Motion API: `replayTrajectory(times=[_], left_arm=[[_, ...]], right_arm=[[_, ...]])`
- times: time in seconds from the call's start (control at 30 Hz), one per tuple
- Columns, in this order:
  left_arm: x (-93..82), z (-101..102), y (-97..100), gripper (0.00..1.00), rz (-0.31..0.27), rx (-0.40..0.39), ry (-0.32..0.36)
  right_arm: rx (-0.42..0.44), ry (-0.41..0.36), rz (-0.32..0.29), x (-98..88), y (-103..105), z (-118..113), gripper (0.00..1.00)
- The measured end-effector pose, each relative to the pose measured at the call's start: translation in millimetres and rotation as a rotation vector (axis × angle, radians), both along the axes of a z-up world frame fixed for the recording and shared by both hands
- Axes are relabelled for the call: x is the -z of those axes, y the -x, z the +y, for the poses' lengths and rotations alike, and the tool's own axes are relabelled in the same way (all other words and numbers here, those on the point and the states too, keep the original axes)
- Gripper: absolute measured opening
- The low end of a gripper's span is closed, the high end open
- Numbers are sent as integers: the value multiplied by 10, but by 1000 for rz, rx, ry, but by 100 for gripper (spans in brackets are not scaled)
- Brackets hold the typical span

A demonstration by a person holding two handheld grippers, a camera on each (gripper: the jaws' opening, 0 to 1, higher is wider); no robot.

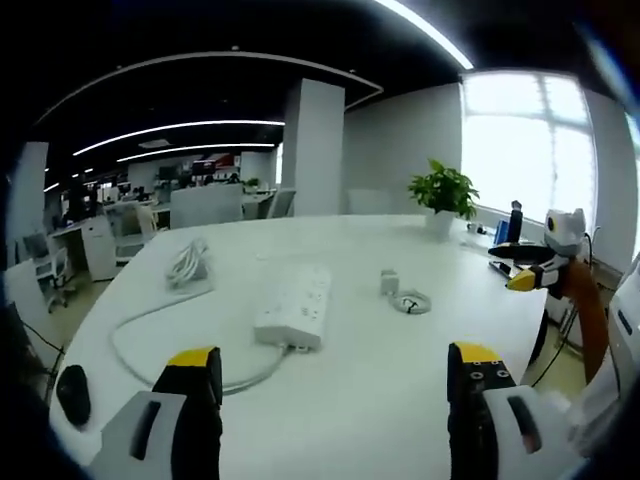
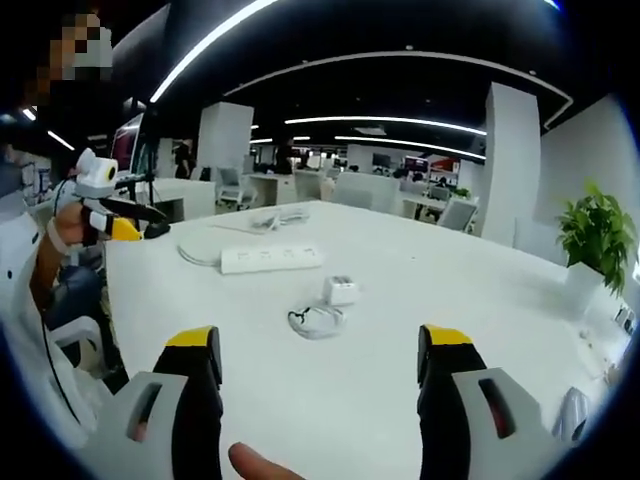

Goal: Straighten the power strip on the desk, plug the charger into it

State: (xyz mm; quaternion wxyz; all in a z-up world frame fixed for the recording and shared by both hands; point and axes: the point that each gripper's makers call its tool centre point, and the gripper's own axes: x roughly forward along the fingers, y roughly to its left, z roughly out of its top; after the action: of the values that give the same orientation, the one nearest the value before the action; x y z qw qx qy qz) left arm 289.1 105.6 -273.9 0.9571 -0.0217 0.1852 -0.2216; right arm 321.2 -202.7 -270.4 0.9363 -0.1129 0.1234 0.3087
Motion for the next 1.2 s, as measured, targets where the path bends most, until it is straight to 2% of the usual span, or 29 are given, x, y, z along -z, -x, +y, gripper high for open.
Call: replayTrajectory(times=[0.13,0.53,0.7,0.77,0.83,0.9,1.2], left_arm=[[-5,-36,-71,94,-7,7,4],[55,-39,-360,93,-19,-1,-18],[92,-61,-414,93,-8,6,-35],[147,-117,-524,93,-4,14,-42],[151,-102,-506,94,3,17,-50],[212,-116,-669,94,19,15,-55],[258,-170,-966,94,38,25,-84]], right_arm=[[-13,2,16,60,-51,49,77],[-20,-2,17,69,-193,194,77],[-17,-1,11,42,-231,213,77],[-17,0,14,52,-253,232,77],[-20,3,17,66,-268,253,77],[-21,9,20,84,-287,274,77],[-30,10,32,141,-337,326,77]])
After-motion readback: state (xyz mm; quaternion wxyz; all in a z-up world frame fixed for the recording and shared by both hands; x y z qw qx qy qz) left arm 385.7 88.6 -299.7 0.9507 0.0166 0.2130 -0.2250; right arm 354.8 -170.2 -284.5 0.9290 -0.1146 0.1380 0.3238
